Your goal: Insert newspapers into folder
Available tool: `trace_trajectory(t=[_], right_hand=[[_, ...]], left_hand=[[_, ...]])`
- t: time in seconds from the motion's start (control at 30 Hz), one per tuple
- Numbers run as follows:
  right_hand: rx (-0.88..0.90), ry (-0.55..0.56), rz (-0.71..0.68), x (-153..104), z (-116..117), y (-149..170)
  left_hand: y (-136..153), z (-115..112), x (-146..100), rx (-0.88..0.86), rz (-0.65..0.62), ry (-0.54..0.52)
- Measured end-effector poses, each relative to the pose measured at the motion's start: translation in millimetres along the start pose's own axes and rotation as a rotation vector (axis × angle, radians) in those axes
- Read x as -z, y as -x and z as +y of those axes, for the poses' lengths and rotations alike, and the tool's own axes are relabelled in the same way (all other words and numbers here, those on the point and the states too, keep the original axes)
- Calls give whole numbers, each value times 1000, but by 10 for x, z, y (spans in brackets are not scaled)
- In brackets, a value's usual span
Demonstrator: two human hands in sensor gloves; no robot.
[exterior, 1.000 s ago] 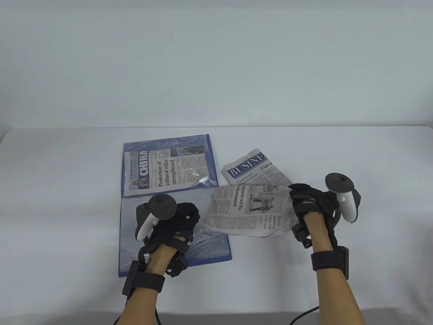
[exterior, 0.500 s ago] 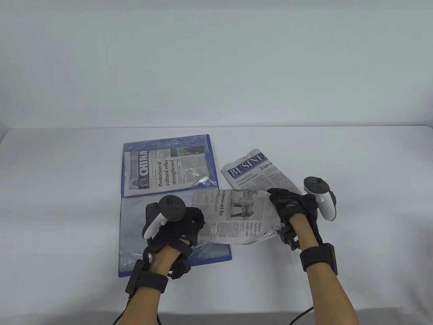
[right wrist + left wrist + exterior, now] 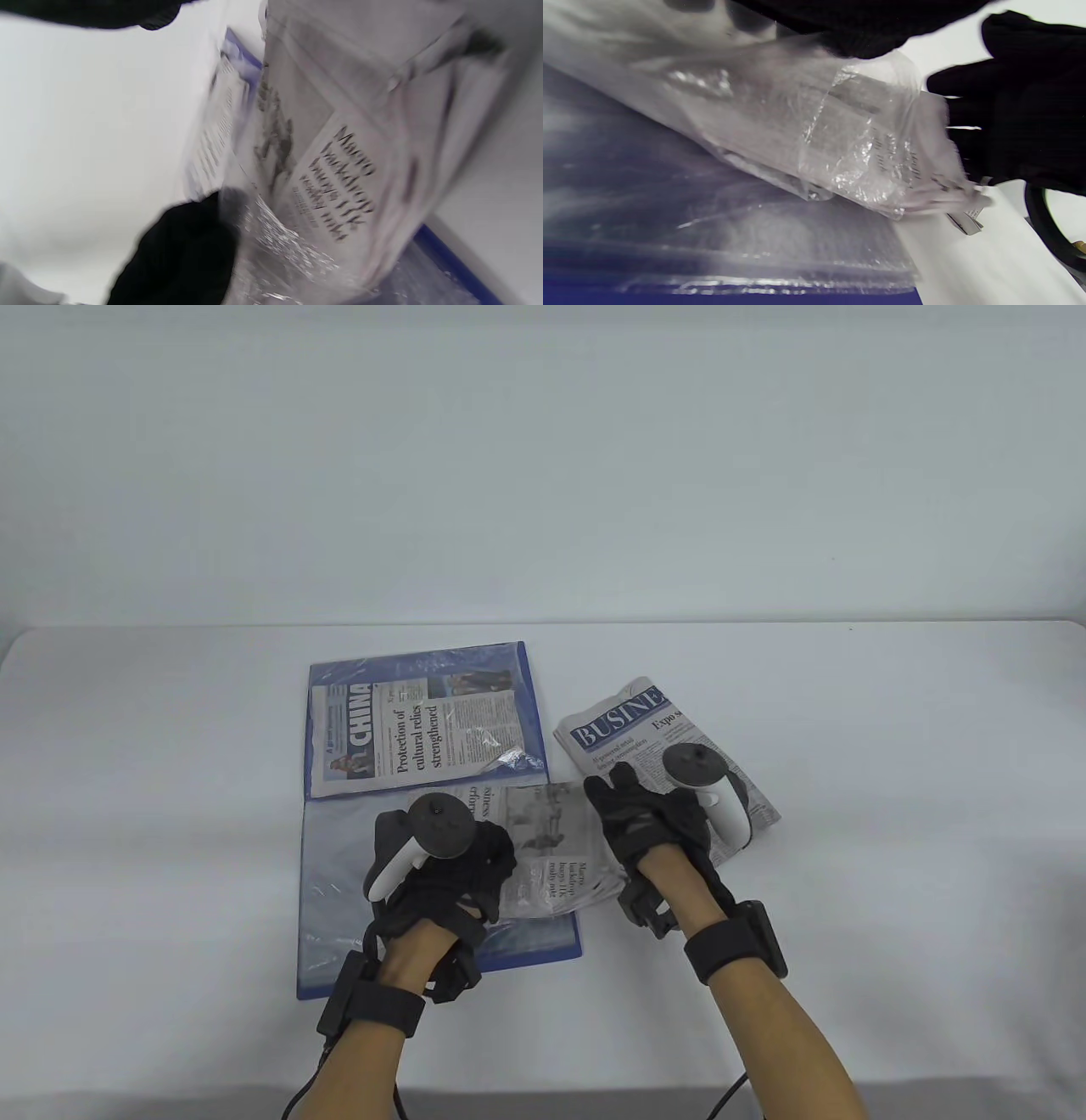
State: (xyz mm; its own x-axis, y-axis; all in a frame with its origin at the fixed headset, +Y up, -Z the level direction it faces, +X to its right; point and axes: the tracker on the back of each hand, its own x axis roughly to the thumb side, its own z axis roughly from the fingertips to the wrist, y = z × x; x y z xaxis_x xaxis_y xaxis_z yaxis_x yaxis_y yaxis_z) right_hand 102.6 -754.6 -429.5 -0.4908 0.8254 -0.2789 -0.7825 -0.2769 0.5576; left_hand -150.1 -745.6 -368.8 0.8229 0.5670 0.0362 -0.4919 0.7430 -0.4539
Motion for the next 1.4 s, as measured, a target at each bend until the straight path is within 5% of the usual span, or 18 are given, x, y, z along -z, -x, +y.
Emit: trace_trajectory(t=[0.13,0.3,0.5,0.67,0.8,1.07,1.23,1.4], right_hand=[[-185,-11,-12,193,259,-161],[-276,-162,-64,336,640,-242],[-158,-143,-96,162,393,-251],[-353,-221,-85,-96,375,-259],[-523,-323,-46,-25,553,-201],[-529,-86,-160,10,546,-358],[-230,68,-182,70,328,-599],[-181,149,-122,285,128,-969]], left_hand=[[-23,40,-1,-12,-17,-12],[29,96,4,-88,-16,-29],[133,191,-55,-209,-25,-70],[229,262,-58,-290,-13,-77],[280,261,-47,-349,-16,-76],[260,310,-92,-362,-28,-149],[17,529,-404,-239,-111,-408],[-256,612,-657,-166,-246,-579]])
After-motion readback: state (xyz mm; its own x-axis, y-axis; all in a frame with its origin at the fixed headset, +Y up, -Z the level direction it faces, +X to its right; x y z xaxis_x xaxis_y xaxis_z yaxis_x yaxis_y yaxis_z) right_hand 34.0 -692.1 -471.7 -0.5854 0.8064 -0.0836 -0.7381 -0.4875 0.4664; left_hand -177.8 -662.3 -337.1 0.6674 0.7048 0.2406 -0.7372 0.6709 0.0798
